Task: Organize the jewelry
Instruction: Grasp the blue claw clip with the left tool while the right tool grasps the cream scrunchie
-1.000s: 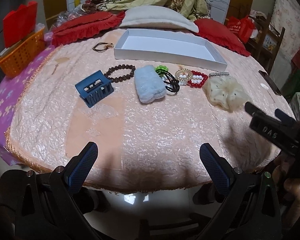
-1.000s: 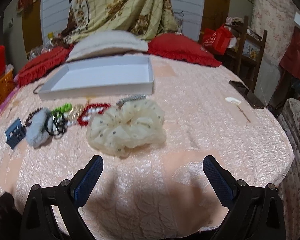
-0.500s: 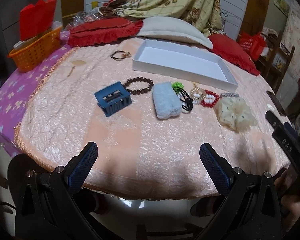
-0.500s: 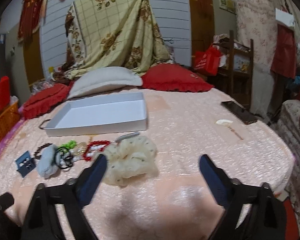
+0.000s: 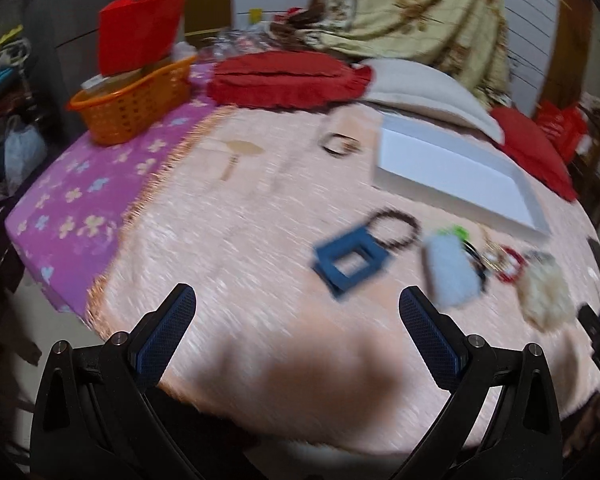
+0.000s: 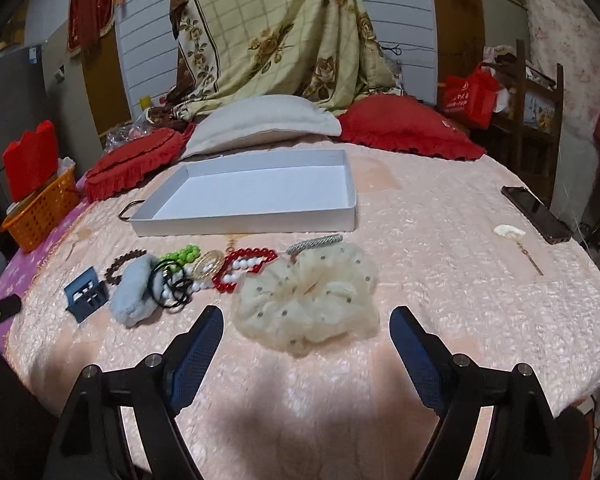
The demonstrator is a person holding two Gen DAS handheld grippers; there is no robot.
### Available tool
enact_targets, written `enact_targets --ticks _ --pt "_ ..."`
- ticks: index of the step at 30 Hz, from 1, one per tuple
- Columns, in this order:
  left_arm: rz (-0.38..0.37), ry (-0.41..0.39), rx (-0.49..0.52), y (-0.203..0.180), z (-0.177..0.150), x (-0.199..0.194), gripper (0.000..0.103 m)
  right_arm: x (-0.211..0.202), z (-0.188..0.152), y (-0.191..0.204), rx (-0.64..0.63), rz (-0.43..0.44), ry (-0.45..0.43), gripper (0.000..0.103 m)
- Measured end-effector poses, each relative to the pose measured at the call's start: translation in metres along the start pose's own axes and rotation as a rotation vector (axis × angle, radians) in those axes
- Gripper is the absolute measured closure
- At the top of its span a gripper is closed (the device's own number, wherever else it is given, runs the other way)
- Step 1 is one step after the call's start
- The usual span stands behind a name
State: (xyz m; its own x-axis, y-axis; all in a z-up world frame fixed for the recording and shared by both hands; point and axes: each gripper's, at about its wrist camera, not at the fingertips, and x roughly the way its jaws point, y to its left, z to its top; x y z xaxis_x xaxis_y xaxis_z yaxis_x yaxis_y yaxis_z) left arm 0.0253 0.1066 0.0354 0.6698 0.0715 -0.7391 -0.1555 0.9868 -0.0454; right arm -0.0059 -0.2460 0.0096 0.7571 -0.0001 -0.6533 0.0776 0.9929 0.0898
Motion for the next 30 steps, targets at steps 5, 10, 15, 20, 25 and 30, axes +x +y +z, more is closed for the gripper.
enact_targets --ticks 5,10,15,20,25,30 --pt "-0.057 0.059 -0.005 0.011 0.020 0.032 0.001 0.020 0.013 0.004 -0.042 0.052 0.069 0.020" --pt "-0.097 0.058 0.035 0.000 0.027 0.047 0.001 0.035 0.024 0.000 0.004 0.086 0.104 0.021" --pt "-0.176 0.066 0.134 -0.013 0.025 0.055 0.001 0.047 0.023 -0.007 0.037 0.108 0.148 0.035" --pt "-0.209 0.060 0.223 -0.015 0.020 0.062 0.001 0.054 0.021 -0.011 0.079 0.160 0.160 0.037" --pt "-0.254 0.096 0.253 -0.015 0.022 0.073 0.001 0.066 0.025 -0.002 0.067 0.146 0.170 0.037" --pt "-0.260 0.085 0.308 -0.024 0.026 0.080 0.001 0.074 0.023 0.006 0.028 0.137 0.190 0.037"
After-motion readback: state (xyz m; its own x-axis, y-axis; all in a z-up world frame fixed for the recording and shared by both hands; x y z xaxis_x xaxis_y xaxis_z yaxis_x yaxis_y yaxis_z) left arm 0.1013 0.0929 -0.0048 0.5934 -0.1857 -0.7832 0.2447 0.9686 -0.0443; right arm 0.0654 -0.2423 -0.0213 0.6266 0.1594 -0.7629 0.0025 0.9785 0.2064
